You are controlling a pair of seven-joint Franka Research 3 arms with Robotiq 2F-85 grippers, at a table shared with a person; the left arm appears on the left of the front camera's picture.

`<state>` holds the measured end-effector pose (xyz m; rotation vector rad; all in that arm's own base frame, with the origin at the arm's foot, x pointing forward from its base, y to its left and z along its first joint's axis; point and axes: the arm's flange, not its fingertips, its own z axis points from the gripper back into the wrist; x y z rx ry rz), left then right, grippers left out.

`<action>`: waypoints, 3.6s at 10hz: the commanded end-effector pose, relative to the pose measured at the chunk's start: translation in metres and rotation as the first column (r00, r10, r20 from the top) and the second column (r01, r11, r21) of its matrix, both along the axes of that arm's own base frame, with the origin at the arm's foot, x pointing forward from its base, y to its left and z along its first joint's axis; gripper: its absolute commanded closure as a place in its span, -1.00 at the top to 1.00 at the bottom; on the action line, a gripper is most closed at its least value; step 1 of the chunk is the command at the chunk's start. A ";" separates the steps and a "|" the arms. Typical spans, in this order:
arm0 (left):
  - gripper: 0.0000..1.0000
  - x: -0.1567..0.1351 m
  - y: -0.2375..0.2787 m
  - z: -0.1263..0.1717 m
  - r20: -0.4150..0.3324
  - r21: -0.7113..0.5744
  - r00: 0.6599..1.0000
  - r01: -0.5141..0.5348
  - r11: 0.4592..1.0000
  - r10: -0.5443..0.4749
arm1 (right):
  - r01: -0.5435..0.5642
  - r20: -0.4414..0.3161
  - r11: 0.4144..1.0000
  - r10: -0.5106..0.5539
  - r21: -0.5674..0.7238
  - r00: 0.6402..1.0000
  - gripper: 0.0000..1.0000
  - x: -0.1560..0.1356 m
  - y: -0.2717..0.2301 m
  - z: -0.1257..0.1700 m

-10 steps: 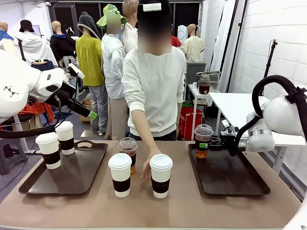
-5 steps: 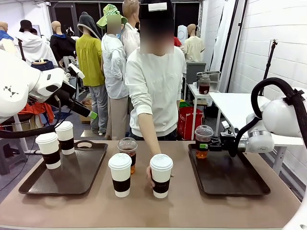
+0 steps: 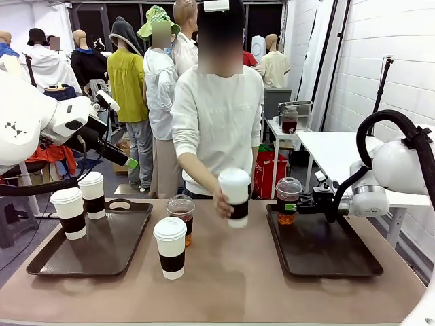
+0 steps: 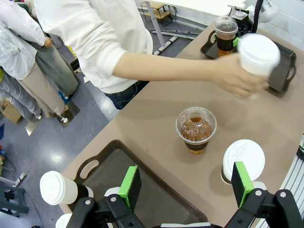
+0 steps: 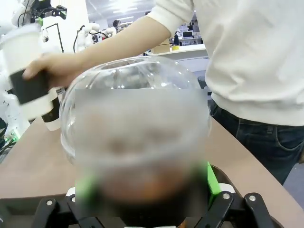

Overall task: Distribute the coffee onto the tray.
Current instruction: Pick up one iced Americano and place it on the right Handle tray, then pick up another iced Americano from the middle of the table and place it on the right Handle tray.

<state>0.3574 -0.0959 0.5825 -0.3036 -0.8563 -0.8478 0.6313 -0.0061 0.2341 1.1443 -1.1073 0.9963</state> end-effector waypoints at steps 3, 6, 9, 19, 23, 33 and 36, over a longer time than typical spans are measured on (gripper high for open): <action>1.00 0.001 0.001 0.000 -0.003 -0.012 1.000 0.010 1.000 -0.010 | 0.049 -0.072 0.999 -0.050 -0.004 0.996 1.00 -0.013 -0.013 0.007; 1.00 0.001 0.001 0.000 -0.003 -0.012 1.000 0.010 1.000 -0.010 | 0.071 -0.107 0.997 -0.073 -0.023 0.992 1.00 -0.034 -0.027 0.009; 1.00 0.001 0.001 0.000 -0.003 -0.012 1.000 0.010 1.000 -0.010 | 0.095 -0.113 0.995 -0.099 -0.041 0.989 1.00 -0.058 -0.041 0.015; 1.00 0.001 0.001 0.000 -0.003 -0.012 1.000 0.010 1.000 -0.010 | 0.101 -0.105 0.995 -0.102 -0.016 0.989 1.00 -0.052 -0.044 0.011; 1.00 0.001 0.001 0.000 -0.003 -0.012 1.000 0.010 1.000 -0.010 | 0.117 -0.093 0.992 -0.121 -0.046 0.988 1.00 -0.081 -0.049 0.024; 1.00 0.001 0.001 0.000 -0.003 -0.012 1.000 0.010 1.000 -0.010 | -0.107 -0.043 0.988 0.103 -0.109 0.994 1.00 -0.169 0.002 0.047; 1.00 0.001 0.001 0.000 -0.003 -0.012 1.000 0.010 1.000 -0.010 | -0.075 0.078 0.994 0.081 -0.079 0.994 1.00 -0.173 0.029 0.036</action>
